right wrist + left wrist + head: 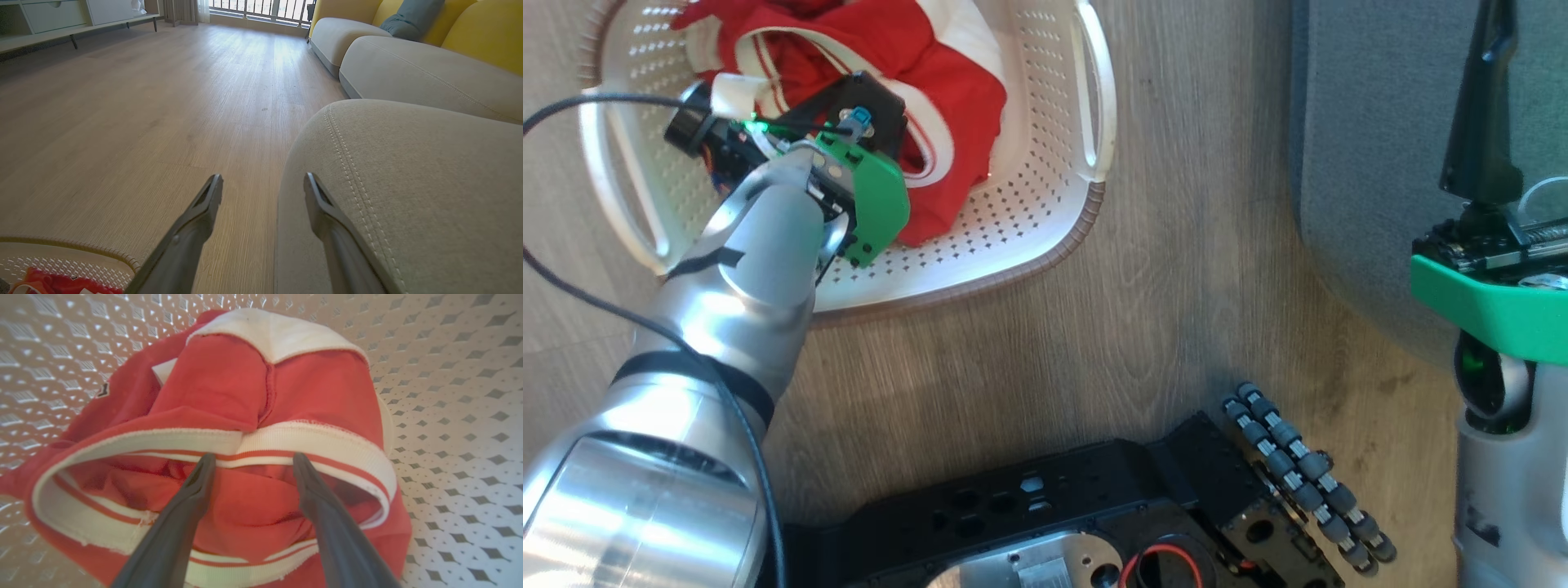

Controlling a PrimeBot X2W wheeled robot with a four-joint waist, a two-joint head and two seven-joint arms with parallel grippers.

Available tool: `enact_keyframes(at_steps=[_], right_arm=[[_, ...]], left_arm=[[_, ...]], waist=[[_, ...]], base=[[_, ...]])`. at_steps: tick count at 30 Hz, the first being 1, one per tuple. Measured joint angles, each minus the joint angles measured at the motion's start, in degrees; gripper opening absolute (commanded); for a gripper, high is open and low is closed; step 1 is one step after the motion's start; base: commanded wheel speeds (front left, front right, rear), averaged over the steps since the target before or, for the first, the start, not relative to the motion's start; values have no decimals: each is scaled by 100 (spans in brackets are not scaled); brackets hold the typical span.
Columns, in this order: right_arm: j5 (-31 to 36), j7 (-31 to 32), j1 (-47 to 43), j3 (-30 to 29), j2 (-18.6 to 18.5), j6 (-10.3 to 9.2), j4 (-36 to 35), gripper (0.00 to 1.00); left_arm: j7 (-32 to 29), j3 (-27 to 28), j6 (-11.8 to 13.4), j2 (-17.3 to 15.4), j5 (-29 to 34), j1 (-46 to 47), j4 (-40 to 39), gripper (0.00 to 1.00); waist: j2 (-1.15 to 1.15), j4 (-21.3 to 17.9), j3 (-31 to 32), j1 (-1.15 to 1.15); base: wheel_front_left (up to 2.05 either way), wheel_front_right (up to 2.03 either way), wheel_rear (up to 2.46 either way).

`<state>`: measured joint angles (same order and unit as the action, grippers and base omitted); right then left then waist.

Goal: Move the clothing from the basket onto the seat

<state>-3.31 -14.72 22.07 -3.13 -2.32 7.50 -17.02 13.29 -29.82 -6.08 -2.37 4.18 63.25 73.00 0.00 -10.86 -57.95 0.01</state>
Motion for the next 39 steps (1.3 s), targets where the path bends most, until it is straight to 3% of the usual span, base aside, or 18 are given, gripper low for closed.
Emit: enact_keyframes(at_steps=[19,20,21,22,39], right_arm=[[-242,-1,-82,3,0,0,-313,100],[-256,-1,-95,3,0,0,-318,100],[-270,-1,-118,2,0,0,-326,100],[-279,-1,-142,2,0,0,-335,100],[-164,-1,84,78,0,0,10,100]], left_arm=[[-1451,-201,223,-38,24,150,131,100],[-1504,-189,223,-52,-14,149,130,85],[-1568,-183,223,-66,-47,149,131,16],[-1626,-178,223,-78,-75,148,131,0],[-1271,-229,136,-143,-367,118,149,0]], waist=[[0,-219,-138,0],[0,-216,-142,0],[1,-212,-147,0],[0,-207,-152,0],[0,-192,60,0]], base=[[0,0,0],[0,0,0],[0,0,0],[0,0,0],[0,0,0]])
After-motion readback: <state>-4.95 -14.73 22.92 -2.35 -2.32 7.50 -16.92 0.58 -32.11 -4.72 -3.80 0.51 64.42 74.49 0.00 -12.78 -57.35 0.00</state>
